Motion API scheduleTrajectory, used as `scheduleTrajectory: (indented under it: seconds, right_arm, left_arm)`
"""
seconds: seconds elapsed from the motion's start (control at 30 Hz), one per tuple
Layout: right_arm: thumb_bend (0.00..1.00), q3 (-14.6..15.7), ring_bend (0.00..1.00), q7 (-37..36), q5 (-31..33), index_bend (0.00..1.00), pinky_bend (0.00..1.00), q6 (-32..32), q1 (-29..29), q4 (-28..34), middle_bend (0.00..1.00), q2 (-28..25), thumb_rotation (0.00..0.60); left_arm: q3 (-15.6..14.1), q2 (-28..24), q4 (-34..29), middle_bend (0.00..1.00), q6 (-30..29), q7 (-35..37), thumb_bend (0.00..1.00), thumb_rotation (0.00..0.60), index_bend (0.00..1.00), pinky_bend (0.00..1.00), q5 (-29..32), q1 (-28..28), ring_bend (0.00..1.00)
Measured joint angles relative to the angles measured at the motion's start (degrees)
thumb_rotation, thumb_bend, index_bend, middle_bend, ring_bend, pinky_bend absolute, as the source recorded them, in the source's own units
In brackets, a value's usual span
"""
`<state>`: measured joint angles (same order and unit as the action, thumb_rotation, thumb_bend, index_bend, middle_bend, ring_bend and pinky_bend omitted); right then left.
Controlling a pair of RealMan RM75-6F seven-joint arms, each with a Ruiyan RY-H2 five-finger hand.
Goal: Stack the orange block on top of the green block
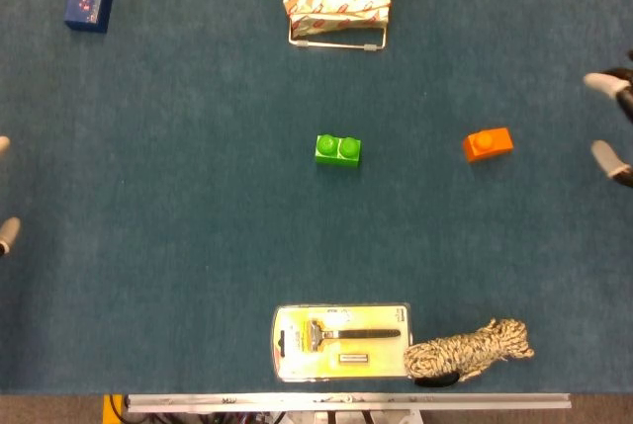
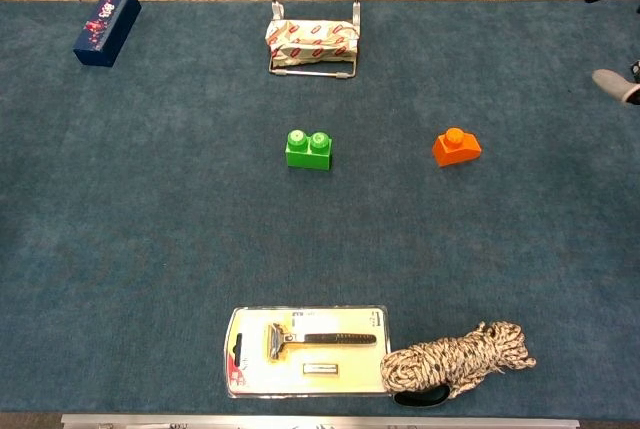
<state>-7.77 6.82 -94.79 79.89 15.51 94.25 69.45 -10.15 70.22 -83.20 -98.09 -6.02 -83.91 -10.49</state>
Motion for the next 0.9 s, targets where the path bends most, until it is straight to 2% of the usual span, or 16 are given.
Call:
scheduleTrajectory:
  seconds: [0.2, 0.33, 0.53, 0.63, 0.9]
  right_arm:
    - [0.23, -1.3, 0.15, 4.2, 1.7, 0.30, 0.34, -6.7, 5.0, 0.9, 0.28, 1.7, 0.600]
    - [0.23, -2.3, 0.15, 5.7, 3.5, 0.21, 0.33, -10.9, 8.7, 0.6, 0.26, 4.2, 0.600]
    - [0.20, -3.2, 0.15, 7.0, 5.6, 0.07, 0.32, -15.7, 13.5, -1.3, 0.24, 8.9, 0.600]
    - [0.19, -3.3, 0.14, 7.9, 6.4, 0.03, 0.32, -17.4, 15.3, -2.3, 0.22, 10.6, 0.600]
    - [0.12, -3.1, 0.13, 8.8, 8.6, 0.00, 0.31, -21.8, 19.4, -5.6, 0.20, 14.5, 0.600]
  left_arm:
    - [2.6, -2.7, -2.2, 0.06, -3.6, 1.9, 0.21, 0.600, 0.16, 0.09, -1.4, 3.0, 0.00]
    - [4.2, -4.4, -4.2, 0.08, -4.6, 2.8, 0.21, 0.600, 0.16, 0.09, -1.1, 4.9, 0.00]
    - [6.4, -6.8, -6.9, 0.13, -4.6, 2.8, 0.21, 0.600, 0.24, 0.10, 1.4, 7.0, 0.00]
    - [7.6, -7.7, -8.1, 0.14, -4.8, 3.0, 0.21, 0.600, 0.27, 0.12, 2.6, 8.1, 0.00]
    - [9.7, -8.9, -10.1, 0.16, -6.1, 2.6, 0.21, 0.600, 0.29, 0.13, 2.9, 10.5, 0.00]
